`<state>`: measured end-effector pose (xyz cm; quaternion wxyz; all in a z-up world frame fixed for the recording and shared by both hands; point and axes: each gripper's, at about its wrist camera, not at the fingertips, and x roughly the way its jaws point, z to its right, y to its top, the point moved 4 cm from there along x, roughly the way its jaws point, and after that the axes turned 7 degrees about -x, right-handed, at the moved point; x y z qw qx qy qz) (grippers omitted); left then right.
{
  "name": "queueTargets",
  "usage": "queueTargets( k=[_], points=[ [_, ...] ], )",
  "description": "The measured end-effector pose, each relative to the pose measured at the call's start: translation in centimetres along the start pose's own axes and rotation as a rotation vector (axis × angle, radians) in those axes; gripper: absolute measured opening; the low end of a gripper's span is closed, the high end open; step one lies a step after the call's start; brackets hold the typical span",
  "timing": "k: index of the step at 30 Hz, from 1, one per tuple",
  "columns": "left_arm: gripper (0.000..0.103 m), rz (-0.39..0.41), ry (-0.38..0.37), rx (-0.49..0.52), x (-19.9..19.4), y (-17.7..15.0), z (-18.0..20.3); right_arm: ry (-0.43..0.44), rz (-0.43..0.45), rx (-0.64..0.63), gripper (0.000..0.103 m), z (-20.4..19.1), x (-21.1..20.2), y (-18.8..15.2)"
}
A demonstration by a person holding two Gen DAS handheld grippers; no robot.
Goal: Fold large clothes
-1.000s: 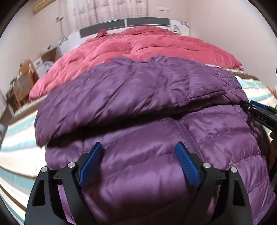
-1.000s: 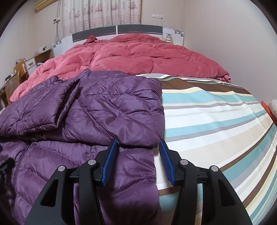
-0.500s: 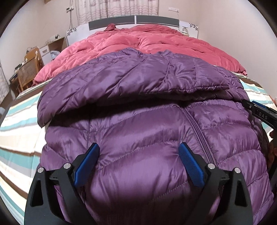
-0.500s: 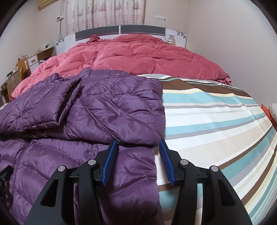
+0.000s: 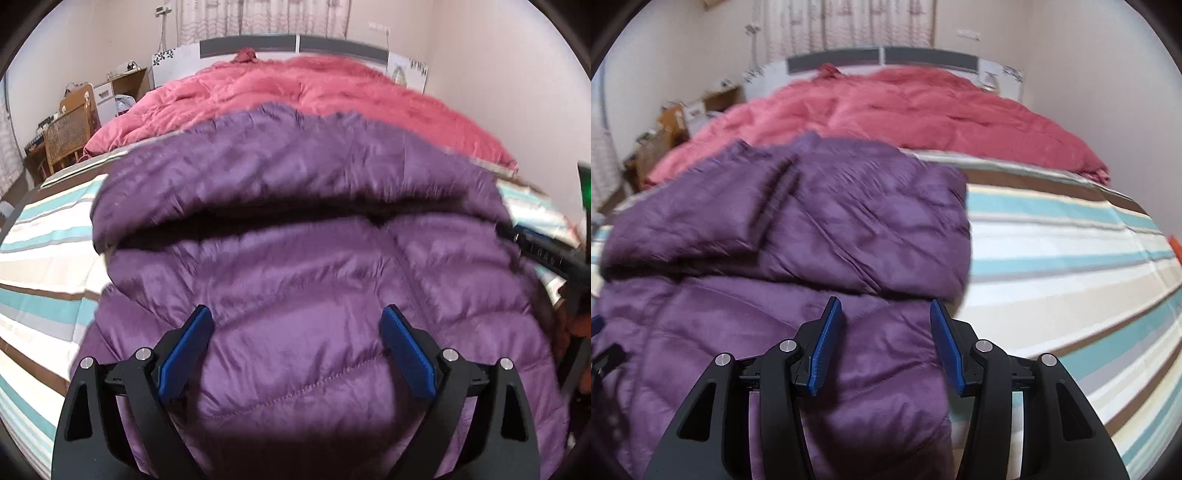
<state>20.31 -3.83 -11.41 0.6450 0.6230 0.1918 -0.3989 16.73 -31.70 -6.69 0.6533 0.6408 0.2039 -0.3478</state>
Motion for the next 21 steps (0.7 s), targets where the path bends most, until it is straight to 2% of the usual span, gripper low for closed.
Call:
queueTargets(
  k=[6, 10, 13, 15, 16, 17, 18, 20, 21],
  points=[
    [0.093, 0.091, 0.139, -0.134, 1.6, 6.8, -5.2, 0.089, 0.061, -0.023, 0.05, -2.2, 0.2, 3.9],
    [0.092, 0.077, 0.192, -0.196, 5.1, 10.9, -8.1, 0.129, 0.088, -0.072, 0.05, -5.5, 2.3, 7.9],
    [0.093, 0.037, 0.221, -0.158, 8.2, 12.1, -8.5, 0.118, 0.034, -0.14, 0.05, -7.9, 5.0, 9.4],
    [0.094, 0.011, 0.254, -0.118, 10.2, 12.2, -8.9, 0.032, -0.037, -0.212, 0.05, -8.7, 7.7, 9.3],
    [0.094, 0.012, 0.284, -0.109, 10.8, 12.2, -9.4, 0.004, -0.043, -0.24, 0.05, -8.7, 8.3, 9.1],
    [0.094, 0.014, 0.313, -0.113, 11.2, 12.1, -9.9, -0.009, -0.038, -0.247, 0.055, -8.5, 8.5, 8.6],
    [0.095, 0.009, 0.307, -0.147, 11.8, 11.9, -10.9, -0.018, -0.03, -0.235, 0.059, -8.2, 8.6, 8.3],
    [0.099, -0.016, 0.257, -0.2, 12.7, 11.8, -12.1, 0.008, -0.041, -0.212, 0.06, -7.9, 9.1, 7.9],
    [0.1, -0.024, 0.256, -0.207, 13.1, 11.9, -12.3, 0.011, -0.045, -0.207, 0.061, -7.7, 9.3, 7.9]
  ],
)
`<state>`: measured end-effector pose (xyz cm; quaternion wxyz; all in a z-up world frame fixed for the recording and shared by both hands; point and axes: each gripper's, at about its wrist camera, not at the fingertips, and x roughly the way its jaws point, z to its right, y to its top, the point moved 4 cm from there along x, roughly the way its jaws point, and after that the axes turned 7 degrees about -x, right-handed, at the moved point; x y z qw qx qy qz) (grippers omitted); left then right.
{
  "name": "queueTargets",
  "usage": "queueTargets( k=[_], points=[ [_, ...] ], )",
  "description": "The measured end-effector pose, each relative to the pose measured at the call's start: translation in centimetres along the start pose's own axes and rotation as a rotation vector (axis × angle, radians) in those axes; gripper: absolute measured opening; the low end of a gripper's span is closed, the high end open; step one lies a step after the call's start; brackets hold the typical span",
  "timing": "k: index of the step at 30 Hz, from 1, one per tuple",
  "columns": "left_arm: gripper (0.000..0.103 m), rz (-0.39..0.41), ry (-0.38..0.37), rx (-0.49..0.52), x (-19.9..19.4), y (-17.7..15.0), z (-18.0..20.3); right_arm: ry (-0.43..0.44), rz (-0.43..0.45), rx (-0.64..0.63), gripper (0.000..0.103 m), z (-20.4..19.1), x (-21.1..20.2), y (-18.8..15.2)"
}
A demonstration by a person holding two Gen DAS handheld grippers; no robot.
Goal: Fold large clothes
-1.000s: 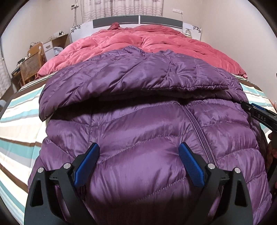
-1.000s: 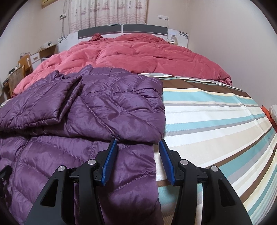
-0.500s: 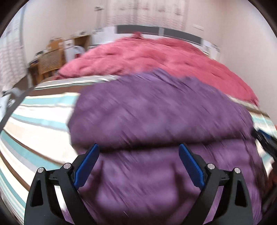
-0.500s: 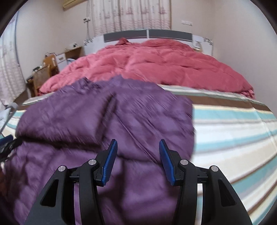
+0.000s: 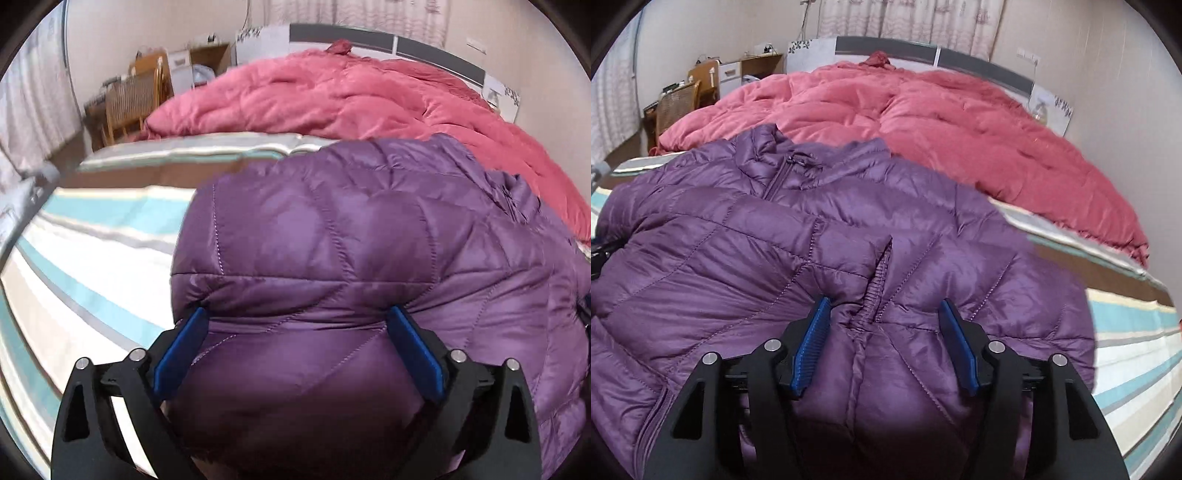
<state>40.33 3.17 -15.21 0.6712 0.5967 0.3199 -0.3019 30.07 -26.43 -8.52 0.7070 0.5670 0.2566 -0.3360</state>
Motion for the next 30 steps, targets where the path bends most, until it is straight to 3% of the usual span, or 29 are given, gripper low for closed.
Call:
queueTargets(
  k=[3, 6, 9, 16, 22, 30],
  points=[
    [0.101, 0.002, 0.005, 0.013, 0.0, 0.3, 0.3, 0.005, 0.0, -0.004, 0.061, 0.1, -0.2, 0.2],
    [0.101, 0.03, -0.01, 0.024, -1.9, -0.3, -0.2, 0.053, 0.027, 0.076, 0.062, 1.5, -2.1, 0.2],
    [0.101, 0.033, -0.078, 0.028, -4.7, -2.3, -0.8, 0.13, 0.03, 0.136, 0.065, 2.6, -5.5, -1.4],
    [0.101, -0.068, -0.242, 0.001, -8.3, -8.3, -2.5, 0.149, -0.049, 0.159, 0.065, 3.5, -10.1, -7.3],
    [0.101, -0.065, -0.23, 0.033, -11.1, -13.0, -3.4, 0.139, -0.067, 0.174, 0.065, 4.1, -13.5, -11.1],
    [0.101, -0.039, -0.223, 0.077, -14.4, -16.7, -5.8, 0.152, -0.066, 0.164, 0.065, 4.8, -17.1, -15.1]
  ],
)
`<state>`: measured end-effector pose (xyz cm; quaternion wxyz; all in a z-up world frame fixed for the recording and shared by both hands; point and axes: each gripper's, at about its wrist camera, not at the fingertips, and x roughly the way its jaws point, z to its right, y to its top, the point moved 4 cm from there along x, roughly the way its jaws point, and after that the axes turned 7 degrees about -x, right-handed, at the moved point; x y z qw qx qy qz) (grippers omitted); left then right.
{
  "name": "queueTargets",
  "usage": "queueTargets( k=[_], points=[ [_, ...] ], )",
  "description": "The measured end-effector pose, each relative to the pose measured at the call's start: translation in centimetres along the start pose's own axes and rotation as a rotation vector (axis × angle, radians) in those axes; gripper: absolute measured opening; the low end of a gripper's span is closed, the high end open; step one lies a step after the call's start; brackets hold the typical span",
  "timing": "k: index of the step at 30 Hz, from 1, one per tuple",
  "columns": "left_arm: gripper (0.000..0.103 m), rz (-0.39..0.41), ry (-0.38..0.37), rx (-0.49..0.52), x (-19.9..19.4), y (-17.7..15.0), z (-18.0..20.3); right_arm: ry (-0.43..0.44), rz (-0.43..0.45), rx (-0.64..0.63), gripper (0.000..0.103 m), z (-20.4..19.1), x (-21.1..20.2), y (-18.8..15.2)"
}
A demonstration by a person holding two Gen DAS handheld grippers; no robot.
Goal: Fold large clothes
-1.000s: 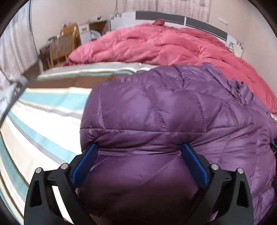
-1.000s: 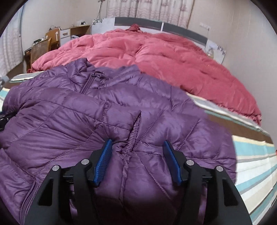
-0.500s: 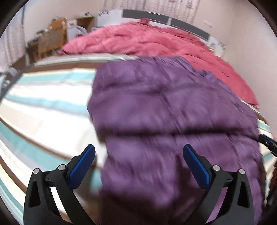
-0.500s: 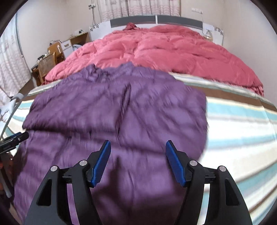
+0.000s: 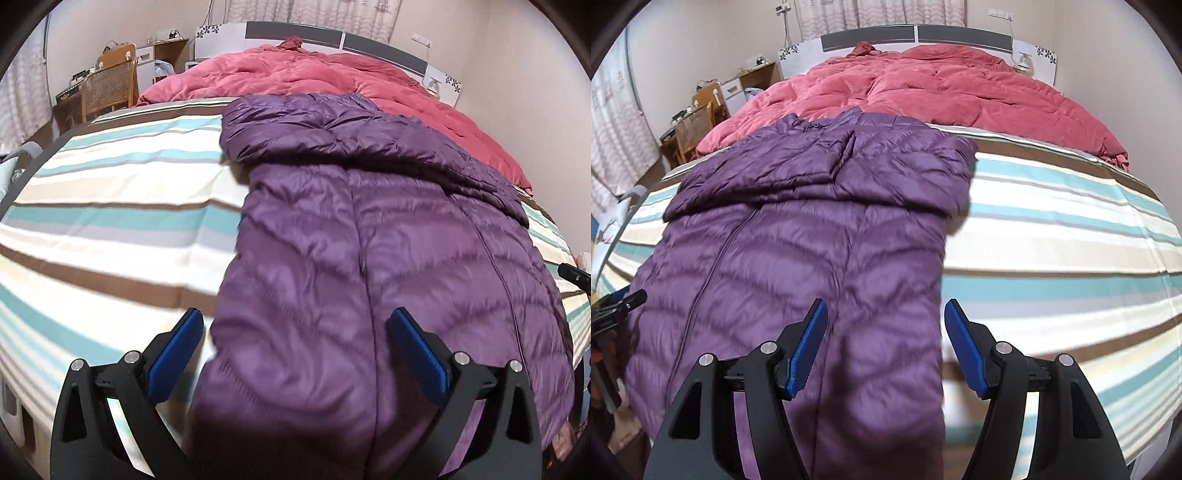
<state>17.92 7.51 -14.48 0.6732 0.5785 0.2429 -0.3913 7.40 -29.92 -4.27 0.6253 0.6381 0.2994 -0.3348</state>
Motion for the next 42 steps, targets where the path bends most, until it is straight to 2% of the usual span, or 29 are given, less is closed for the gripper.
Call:
queueTargets(
  k=[6, 9, 11, 13, 16, 17, 19, 23, 33, 37, 39, 40, 42],
  points=[
    [0.097, -0.007, 0.01, 0.009, -1.4, -1.6, -1.4, 0.01, -0.02, 0.018, 0.065, 1.5, -1.4, -2.7],
    [0.095, -0.006, -0.011, -0.02, -2.2, -2.2, -2.3, 0.021, -0.035, 0.024, 0.065, 2.1, -2.0, -4.4],
    [0.083, -0.007, -0.018, -0.027, -2.6, -2.6, -2.7, 0.033, -0.046, 0.026, 0.062, 2.3, -2.2, -5.7],
    [0.077, -0.008, -0.033, -0.026, -2.9, -3.0, -2.8, 0.064, -0.061, 0.04, 0.058, 2.5, -2.5, -6.9],
    [0.069, -0.022, -0.053, -0.02, -3.1, -3.6, -2.8, 0.095, -0.079, 0.059, 0.058, 2.7, -2.7, -8.2],
    [0.068, -0.019, -0.055, -0.014, -3.3, -3.8, -2.9, 0.112, -0.083, 0.067, 0.058, 2.7, -2.8, -8.7],
    [0.067, -0.021, -0.063, -0.013, -3.6, -4.2, -3.0, 0.131, -0.098, 0.077, 0.051, 2.6, -2.9, -9.6],
    [0.064, -0.021, -0.069, 0.0, -4.2, -4.8, -3.3, 0.153, -0.105, 0.086, 0.051, 2.3, -3.3, -10.7],
    [0.063, -0.04, -0.092, 0.037, -5.6, -6.7, -3.7, 0.201, -0.126, 0.031, 0.051, 0.4, -4.6, -12.5],
    [0.063, -0.049, -0.087, 0.061, -5.9, -7.5, -3.7, 0.206, -0.134, 0.011, 0.045, -0.1, -4.6, -12.9],
    [0.062, -0.052, -0.089, 0.066, -6.0, -7.9, -3.6, 0.213, -0.134, 0.0, 0.035, -0.4, -4.5, -13.0],
    [0.057, -0.056, -0.09, 0.072, -6.0, -8.0, -3.5, 0.219, -0.133, -0.004, 0.03, -0.5, -4.5, -13.0],
    [0.03, -0.055, -0.087, 0.087, -6.3, -8.1, -3.3, 0.229, -0.13, -0.009, 0.019, -0.7, -4.5, -13.0]
  ],
)
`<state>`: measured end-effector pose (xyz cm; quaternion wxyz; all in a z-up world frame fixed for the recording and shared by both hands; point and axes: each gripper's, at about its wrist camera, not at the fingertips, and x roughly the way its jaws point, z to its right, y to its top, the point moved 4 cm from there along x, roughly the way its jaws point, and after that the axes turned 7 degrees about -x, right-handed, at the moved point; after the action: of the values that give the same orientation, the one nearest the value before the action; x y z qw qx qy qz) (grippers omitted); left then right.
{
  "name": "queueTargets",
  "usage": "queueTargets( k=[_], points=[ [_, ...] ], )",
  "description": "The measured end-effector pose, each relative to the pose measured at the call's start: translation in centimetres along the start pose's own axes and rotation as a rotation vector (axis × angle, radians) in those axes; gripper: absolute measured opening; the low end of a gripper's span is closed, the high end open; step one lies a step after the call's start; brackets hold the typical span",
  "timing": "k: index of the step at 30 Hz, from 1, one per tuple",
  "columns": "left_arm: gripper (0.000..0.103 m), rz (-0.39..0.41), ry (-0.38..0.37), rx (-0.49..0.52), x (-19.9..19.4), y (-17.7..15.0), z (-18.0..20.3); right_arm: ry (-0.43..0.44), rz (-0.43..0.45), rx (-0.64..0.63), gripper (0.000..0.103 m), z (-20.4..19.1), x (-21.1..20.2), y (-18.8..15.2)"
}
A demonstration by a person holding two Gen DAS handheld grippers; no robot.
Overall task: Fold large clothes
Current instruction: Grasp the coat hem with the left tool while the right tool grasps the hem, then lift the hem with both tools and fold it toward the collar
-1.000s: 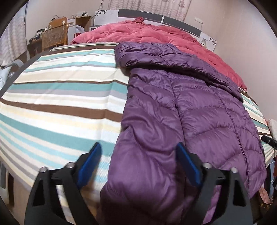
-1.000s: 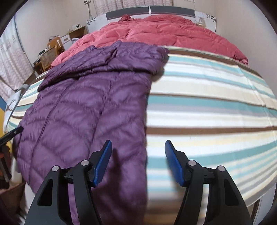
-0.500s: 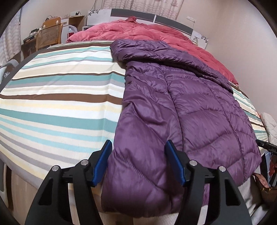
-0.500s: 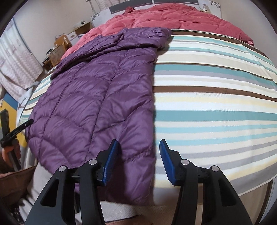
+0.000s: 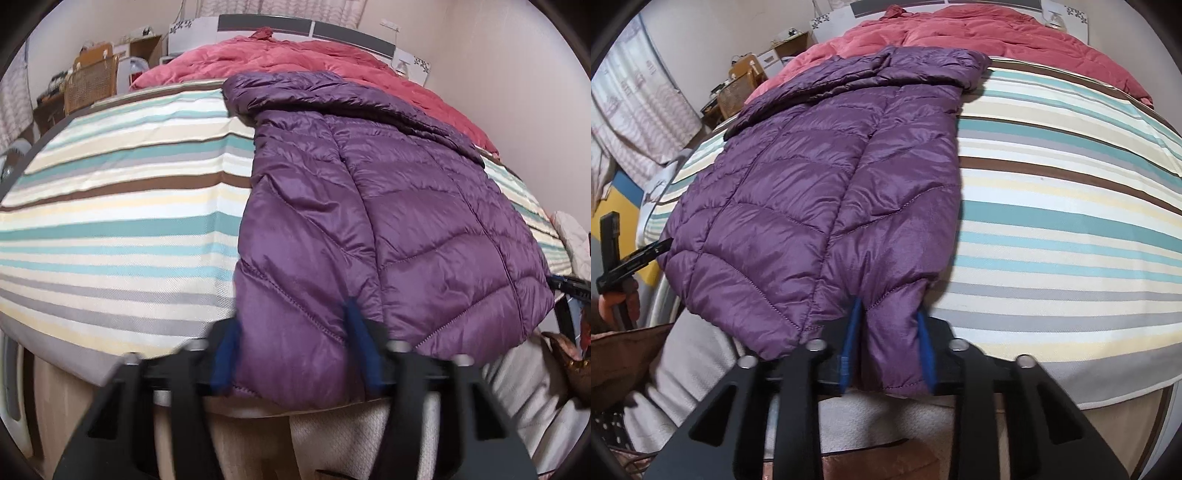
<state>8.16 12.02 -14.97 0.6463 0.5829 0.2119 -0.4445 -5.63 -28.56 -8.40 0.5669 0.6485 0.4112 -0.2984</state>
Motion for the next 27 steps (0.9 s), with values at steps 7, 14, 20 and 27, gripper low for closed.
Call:
queueTargets(
  k=[7, 14, 20, 27],
  points=[
    [0.008, 0.069, -0.063, -0.002, -2.7, 1.5, 1.2, 0.078, 0.073, 0.051, 0.008, 0.3, -2.2, 1.2],
    [0.008, 0.161, -0.09, -0.044, -4.9, 4.7, 1.4, 0.116, 0.152, 0.067, 0.005, 0.5, -3.9, 4.3],
    [0.008, 0.234, -0.086, -0.083, -5.2, 8.9, 1.7, 0.096, 0.212, 0.043, 0.005, 0.5, -4.1, 8.2],
    [0.008, 0.264, -0.119, -0.106, -3.9, 14.9, 2.7, 0.082, 0.254, 0.063, 0.005, 2.2, -3.7, 13.8]
  ],
)
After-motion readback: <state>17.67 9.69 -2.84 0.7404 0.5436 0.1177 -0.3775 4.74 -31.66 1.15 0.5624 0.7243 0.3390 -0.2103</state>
